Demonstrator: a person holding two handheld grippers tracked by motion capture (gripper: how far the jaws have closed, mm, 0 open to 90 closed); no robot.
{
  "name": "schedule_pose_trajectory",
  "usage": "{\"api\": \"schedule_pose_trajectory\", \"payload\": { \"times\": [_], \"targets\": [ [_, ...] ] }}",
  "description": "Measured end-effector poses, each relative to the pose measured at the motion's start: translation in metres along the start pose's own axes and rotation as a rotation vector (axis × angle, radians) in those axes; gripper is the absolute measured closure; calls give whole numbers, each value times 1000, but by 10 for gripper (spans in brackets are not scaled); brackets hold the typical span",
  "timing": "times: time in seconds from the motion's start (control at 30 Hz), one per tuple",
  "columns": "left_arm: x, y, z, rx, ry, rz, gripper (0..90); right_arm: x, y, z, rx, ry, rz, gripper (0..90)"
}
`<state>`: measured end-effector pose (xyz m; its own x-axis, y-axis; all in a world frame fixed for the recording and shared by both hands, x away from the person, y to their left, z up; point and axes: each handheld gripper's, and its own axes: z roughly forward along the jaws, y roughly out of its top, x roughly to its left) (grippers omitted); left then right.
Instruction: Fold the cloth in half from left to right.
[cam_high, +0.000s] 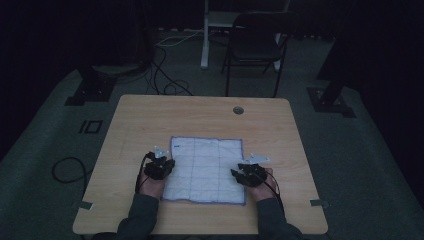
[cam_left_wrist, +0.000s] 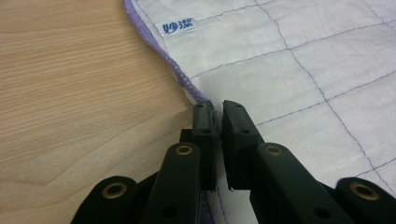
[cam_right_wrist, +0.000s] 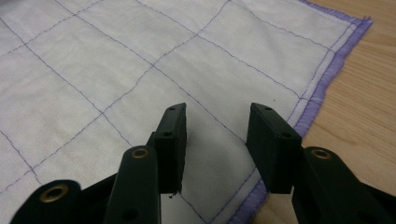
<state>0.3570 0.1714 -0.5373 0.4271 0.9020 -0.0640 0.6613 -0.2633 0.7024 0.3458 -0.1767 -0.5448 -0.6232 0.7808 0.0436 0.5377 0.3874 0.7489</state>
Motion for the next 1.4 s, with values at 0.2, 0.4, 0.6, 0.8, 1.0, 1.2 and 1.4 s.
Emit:
{"api": "schedule_pose_trajectory", "payload": {
  "times": [0.2, 0.4, 0.6, 0.8, 1.0, 1.2, 1.4],
  "targets": [
    [5, -3, -3, -1, -1, -5, 849, 0, 0, -1, 0, 1, -2, 583],
    [18, -5, -7, 2, 17, -32, 849, 2, -2, -6, -7, -6, -3, 588],
    [23, -6, -9, 1, 14, -47, 853, 1, -2, -10, -16, -6, 8, 615],
    [21, -3, -14, -19, 4, -39, 865, 2, -2, -12, -18, -6, 4, 623],
    [18, 4, -23, -53, -12, -28, 868, 4, -1, -14, -34, 0, 4, 668],
    [15, 12, -31, -80, -52, -18, 870, 6, -1, -16, -44, 10, -15, 788],
    [8, 22, -37, -102, -78, 2, 873, 6, -1, -15, -38, 0, -15, 818]
  ]
}}
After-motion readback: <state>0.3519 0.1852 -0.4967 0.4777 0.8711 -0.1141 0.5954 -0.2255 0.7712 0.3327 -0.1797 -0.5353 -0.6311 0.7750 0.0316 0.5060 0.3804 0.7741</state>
